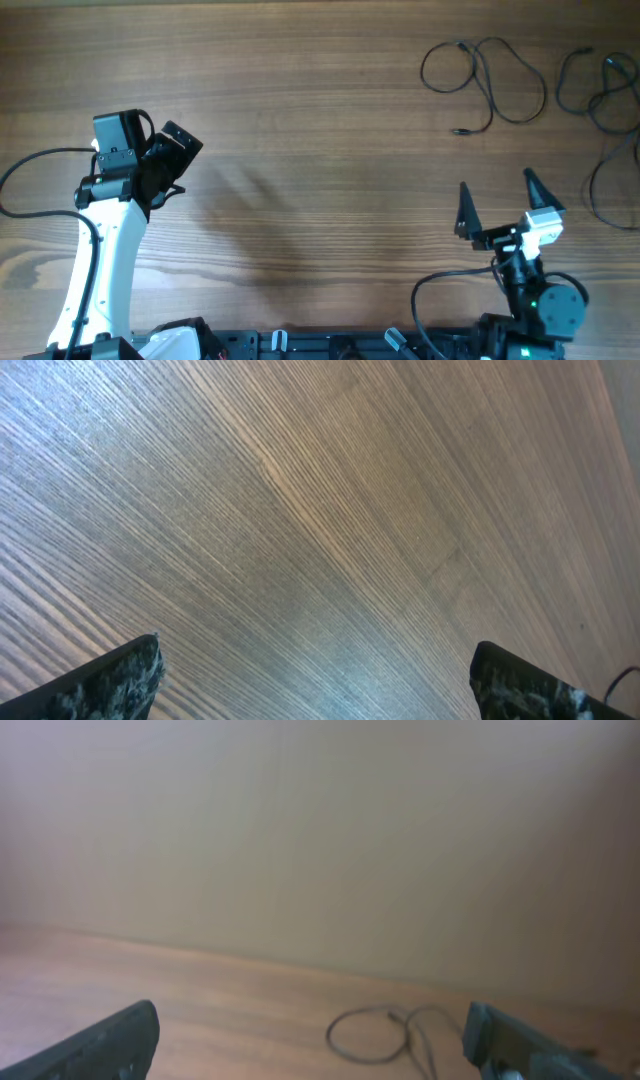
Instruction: Untangle cables
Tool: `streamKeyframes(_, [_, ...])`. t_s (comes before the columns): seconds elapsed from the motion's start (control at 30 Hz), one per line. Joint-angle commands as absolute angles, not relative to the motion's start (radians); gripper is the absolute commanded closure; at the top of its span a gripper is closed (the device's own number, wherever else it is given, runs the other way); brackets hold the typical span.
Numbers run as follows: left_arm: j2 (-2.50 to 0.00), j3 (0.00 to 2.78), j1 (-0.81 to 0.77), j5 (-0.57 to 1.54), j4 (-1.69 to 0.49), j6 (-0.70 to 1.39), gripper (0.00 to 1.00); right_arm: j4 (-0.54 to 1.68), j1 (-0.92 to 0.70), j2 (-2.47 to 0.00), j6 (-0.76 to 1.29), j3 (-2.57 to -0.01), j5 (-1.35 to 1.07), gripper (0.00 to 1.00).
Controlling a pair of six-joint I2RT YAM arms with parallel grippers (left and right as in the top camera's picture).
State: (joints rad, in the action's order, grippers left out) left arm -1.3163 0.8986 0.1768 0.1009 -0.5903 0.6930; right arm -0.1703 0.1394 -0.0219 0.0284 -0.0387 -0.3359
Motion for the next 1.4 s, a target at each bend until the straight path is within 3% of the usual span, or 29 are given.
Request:
streamKeyframes(0.0, [-1.308,0.898,0.181,0.084,-0.589,0.680,0.00,-0.152,0.134,-0.003,0.107,-0.005,-0.322,0.00])
streamKeyframes(0.17, [-1.308,0.897,0.181,0.084,-0.589,0.680,0.00,-0.013,0.134,-0.003,0.204,-0.005,-0.203,0.00])
streamKeyframes(0.53, [-1.308,0.898,0.181,0.084,-0.589,0.680,0.00,-0.005,0.133,-0.003,0.157,-0.005,-0.149,0.00])
streamKeyframes(0.73, [-1.308,0.898,0.181,0.084,-0.589,0.680,0.00,0.002,0.040,-0.003,0.191,-0.005,-0.081,0.00])
streamKeyframes(1.03, [-1.308,0.898,0.181,0.084,-0.589,0.680,0.00,0.002,0.050,-0.003,-0.083,-0.005,-0.104,0.00])
streamKeyframes(1.37, [-1.308,0.898,0.181,0.084,-0.589,0.680,0.00,-0.002,0.050,-0.003,-0.095,-0.005,-0.104,0.00])
